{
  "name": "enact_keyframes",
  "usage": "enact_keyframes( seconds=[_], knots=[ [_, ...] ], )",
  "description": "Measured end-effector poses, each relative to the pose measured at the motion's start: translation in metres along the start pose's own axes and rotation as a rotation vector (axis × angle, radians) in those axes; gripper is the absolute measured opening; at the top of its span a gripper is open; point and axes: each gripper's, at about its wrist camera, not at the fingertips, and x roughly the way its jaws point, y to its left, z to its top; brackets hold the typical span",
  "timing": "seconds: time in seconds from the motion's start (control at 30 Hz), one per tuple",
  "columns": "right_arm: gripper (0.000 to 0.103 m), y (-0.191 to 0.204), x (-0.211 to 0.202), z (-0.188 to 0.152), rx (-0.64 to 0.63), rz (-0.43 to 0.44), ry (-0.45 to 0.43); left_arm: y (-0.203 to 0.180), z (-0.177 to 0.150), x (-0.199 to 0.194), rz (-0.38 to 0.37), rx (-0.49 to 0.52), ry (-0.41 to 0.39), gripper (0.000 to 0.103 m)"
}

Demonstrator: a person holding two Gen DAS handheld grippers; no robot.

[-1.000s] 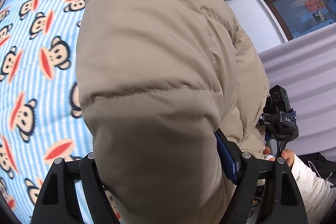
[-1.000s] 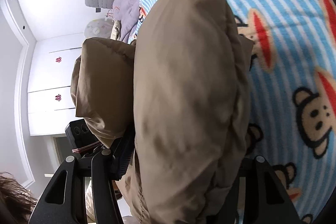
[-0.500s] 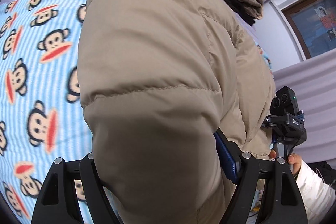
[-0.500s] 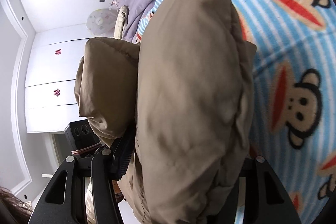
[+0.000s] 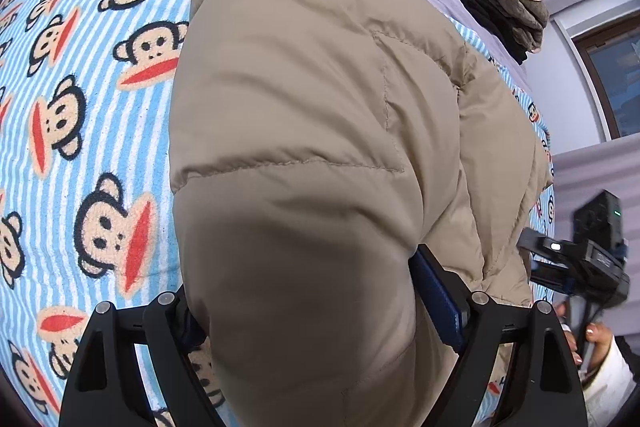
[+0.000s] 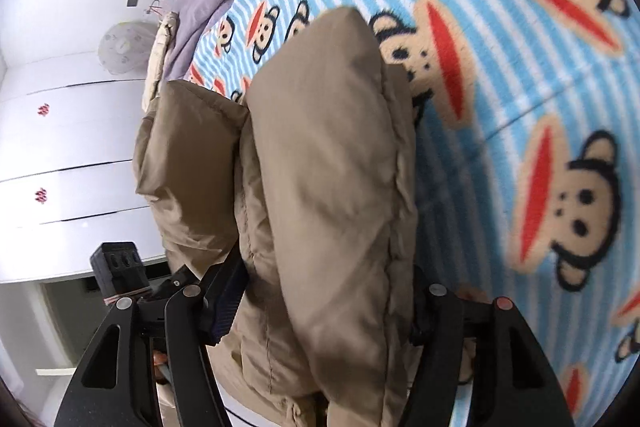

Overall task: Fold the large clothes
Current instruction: 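Grasp the khaki jacket bundle with both grippers and lift it, then lower the jacket bundle onto the blanket and open both grippers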

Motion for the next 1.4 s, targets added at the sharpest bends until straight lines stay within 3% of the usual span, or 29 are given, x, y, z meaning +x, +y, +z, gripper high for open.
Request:
enact_keyframes(
  seconds=[0.07,0.13,0.23,0.3,0.33,0.37,0.43,0.57,0.67,0.83,1.0,1.1,1.2,1.4],
  knots=[
    [0.067,0.007,-0.028,-0.004,-0.035,-0.024,-0.069,0.000,-0.001,-0.003,0.004,-0.004,-0.004,0.088],
    [0.067,0.014,-0.049,-0.013,-0.054,0.014,-0.104,-0.004,-0.002,-0.005,0.010,-0.006,-0.009,0.088],
    [0.067,0.027,-0.063,-0.032,-0.097,0.097,-0.072,-0.003,-0.007,-0.009,0.026,-0.010,-0.016,0.088],
    [0.066,0.047,-0.051,-0.032,-0.137,0.090,-0.025,-0.003,-0.009,-0.012,0.047,-0.012,-0.023,0.088],
    [0.054,0.058,-0.037,-0.035,-0.161,0.071,-0.004,-0.002,-0.011,-0.014,0.064,-0.012,-0.028,0.088],
    [0.033,0.062,-0.028,-0.040,-0.187,0.046,0.014,-0.002,-0.012,-0.016,0.084,-0.010,-0.032,0.088],
    [0.014,0.061,-0.016,-0.051,-0.218,-0.038,0.041,-0.002,-0.016,-0.022,0.127,-0.007,-0.042,0.088],
    [0.013,0.045,0.001,-0.074,-0.216,-0.154,0.078,-0.004,-0.028,-0.041,0.185,0.009,-0.079,0.088],
    [0.013,0.025,0.022,-0.075,-0.172,-0.173,0.105,-0.008,-0.042,-0.059,0.212,0.039,-0.115,0.088],
    [0.010,0.013,0.053,-0.084,-0.189,-0.228,0.142,-0.016,-0.064,-0.077,0.213,0.068,-0.129,0.088],
    [0.009,0.003,0.074,-0.090,-0.158,-0.233,0.173,-0.047,-0.055,-0.084,0.173,0.114,-0.165,0.088],
    [0.009,0.007,0.077,-0.088,-0.148,-0.229,0.164,-0.083,-0.043,-0.074,0.118,0.193,-0.152,0.088],
    [0.009,0.006,0.069,-0.091,-0.144,-0.233,0.151,-0.118,-0.031,-0.047,0.118,0.272,-0.128,0.088],
    [0.010,-0.005,0.027,-0.099,-0.163,-0.249,0.093,-0.131,0.009,0.008,0.227,0.191,-0.104,0.088]
  ],
)
